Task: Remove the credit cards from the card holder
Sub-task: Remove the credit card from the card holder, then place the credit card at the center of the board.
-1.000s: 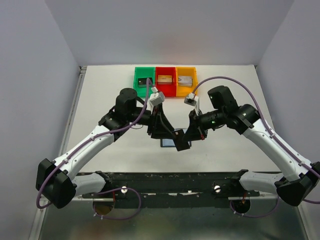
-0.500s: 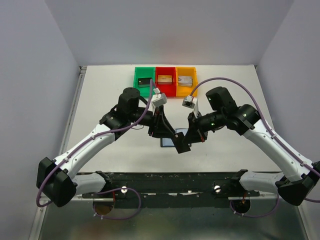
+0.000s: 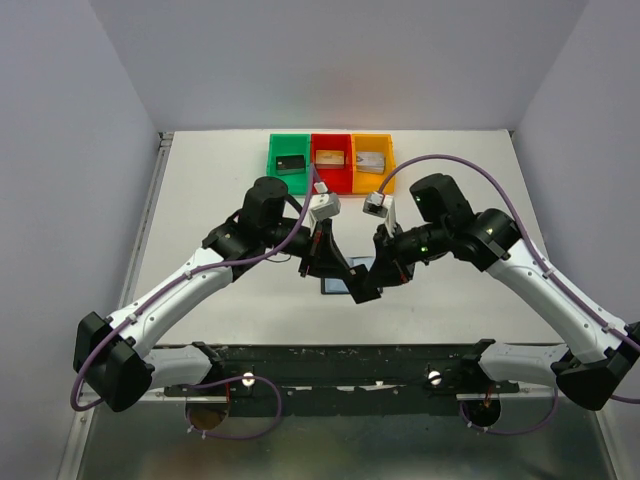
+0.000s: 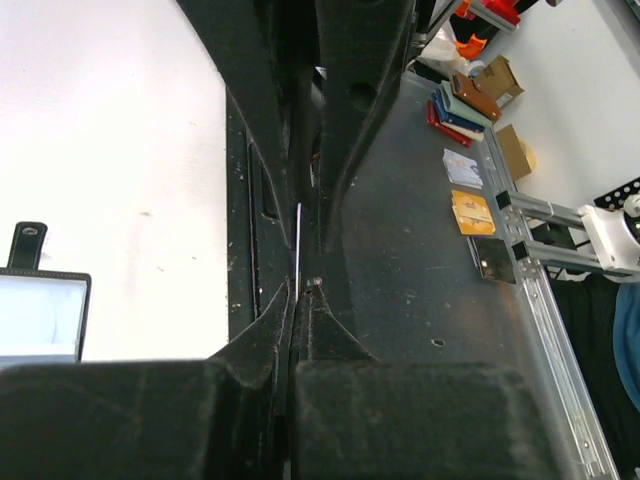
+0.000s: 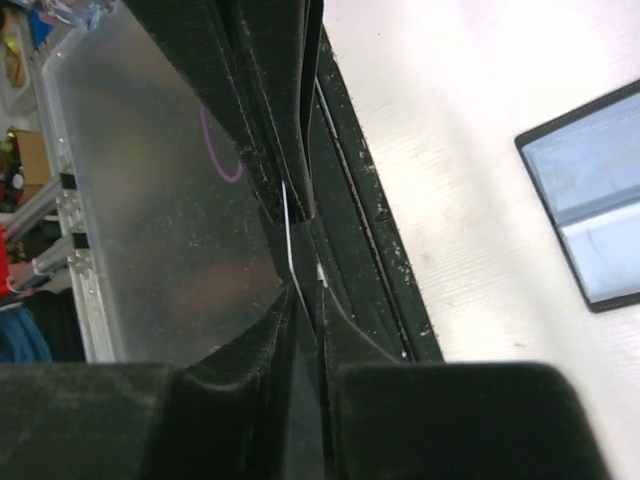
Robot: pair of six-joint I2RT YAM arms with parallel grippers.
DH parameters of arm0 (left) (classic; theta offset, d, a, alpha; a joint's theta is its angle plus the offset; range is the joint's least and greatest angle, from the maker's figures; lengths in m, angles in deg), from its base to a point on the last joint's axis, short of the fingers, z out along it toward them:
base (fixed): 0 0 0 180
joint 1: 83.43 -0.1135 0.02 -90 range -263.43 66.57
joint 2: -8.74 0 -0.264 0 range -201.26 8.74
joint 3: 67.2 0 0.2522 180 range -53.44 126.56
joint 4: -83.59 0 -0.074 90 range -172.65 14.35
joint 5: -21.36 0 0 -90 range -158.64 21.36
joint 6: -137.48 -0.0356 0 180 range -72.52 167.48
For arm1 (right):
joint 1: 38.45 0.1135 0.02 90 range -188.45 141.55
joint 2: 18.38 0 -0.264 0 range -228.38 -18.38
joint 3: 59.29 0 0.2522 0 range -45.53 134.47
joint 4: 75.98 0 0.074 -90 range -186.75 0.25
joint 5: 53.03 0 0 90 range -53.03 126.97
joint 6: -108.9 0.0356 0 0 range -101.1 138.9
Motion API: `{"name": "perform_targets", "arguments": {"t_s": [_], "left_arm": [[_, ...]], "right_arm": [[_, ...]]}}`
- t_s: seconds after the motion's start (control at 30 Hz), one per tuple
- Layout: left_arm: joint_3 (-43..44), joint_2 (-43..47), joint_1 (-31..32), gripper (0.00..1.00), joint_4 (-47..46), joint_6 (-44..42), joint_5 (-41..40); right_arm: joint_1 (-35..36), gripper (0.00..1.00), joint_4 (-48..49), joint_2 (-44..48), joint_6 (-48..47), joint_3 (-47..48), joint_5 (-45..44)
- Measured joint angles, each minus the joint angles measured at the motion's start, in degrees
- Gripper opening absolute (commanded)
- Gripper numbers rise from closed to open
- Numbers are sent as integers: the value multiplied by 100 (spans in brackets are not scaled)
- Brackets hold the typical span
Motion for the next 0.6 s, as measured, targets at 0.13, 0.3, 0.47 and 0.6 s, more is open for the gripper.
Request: {"name": "perform_targets", "arguments": {"t_s": [0.13,0.3,0.47,0.6], "left_arm": [[4,2,13,0,9,-46,-101],[-304,199,-275,0,-308,249,-479],[-1137,632,-1360,0,-1311,1357,-1213],[-1552,885,-2009,0,-1508,2277,-2625]], "right_arm": [[4,64,15,20,76,0,-245],[4,66,155,304,404,0,-1296],[4,66,595,977,846,-199,-2721],[4,66,1327,1895,1235,-951,-3606]]}}
